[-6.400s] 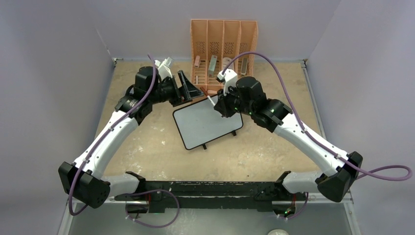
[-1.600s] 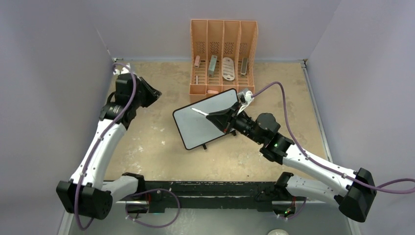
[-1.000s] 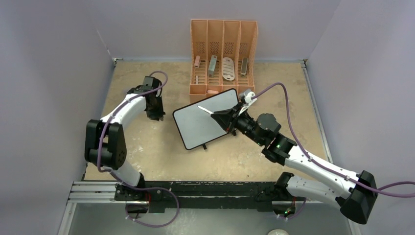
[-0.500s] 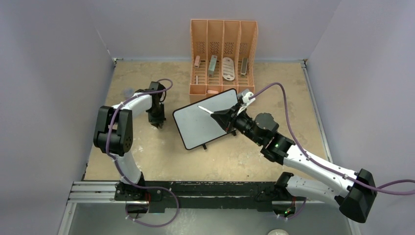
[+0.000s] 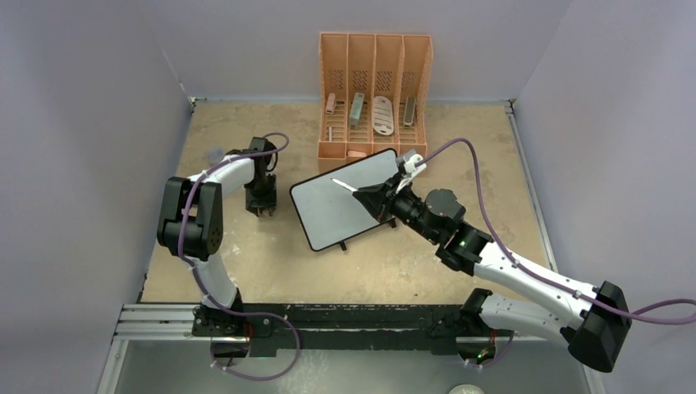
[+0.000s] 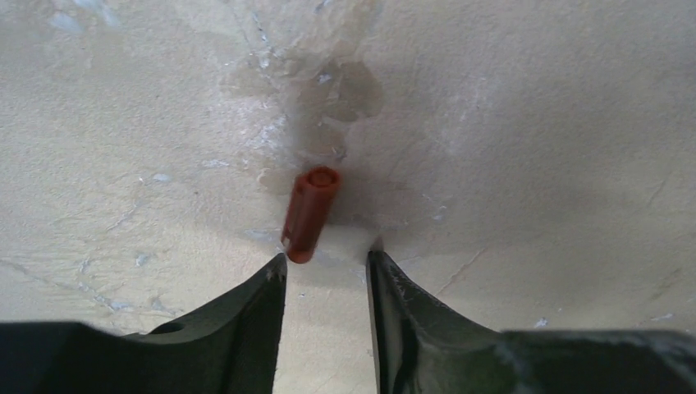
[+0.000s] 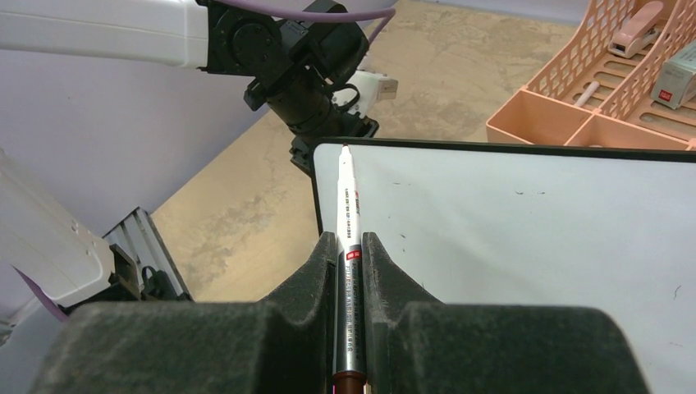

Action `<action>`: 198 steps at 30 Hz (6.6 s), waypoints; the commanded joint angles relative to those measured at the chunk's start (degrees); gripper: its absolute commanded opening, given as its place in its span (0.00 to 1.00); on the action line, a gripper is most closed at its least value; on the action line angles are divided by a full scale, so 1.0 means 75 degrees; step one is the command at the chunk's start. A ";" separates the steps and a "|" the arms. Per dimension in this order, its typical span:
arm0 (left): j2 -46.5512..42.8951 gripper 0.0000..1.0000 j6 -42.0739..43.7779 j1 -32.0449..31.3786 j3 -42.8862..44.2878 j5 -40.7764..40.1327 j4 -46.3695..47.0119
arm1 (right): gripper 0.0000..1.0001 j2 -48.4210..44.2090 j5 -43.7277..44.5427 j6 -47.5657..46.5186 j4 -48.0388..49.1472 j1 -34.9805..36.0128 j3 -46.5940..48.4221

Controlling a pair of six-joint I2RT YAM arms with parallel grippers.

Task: Write a sentence on the whiteboard
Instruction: Place the pen cap at the center of the board, then write a sentence on the whiteboard.

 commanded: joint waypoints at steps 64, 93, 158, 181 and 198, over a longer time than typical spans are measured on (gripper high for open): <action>-0.3522 0.68 0.0822 0.1339 -0.2139 1.0375 0.5406 | 0.00 0.0378 0.1479 -0.0786 0.0408 0.1064 0.0307; -0.2744 0.29 0.0197 0.1023 -0.1908 1.0970 0.6562 | 0.00 0.1903 0.2879 -0.1330 0.0829 0.2256 0.0924; -0.3306 0.00 0.1078 0.0712 -0.1920 1.0166 0.5758 | 0.00 0.4301 0.5916 -0.1044 0.0544 0.3571 0.2437; -0.3284 0.00 0.1113 0.0712 -0.1890 1.0166 0.5699 | 0.00 0.4197 0.6301 -0.0349 -0.0384 0.3576 0.2247; -0.3250 0.00 0.1136 0.0707 -0.1872 1.0131 0.5684 | 0.00 0.3874 0.6360 -0.0269 -0.0329 0.3570 0.2116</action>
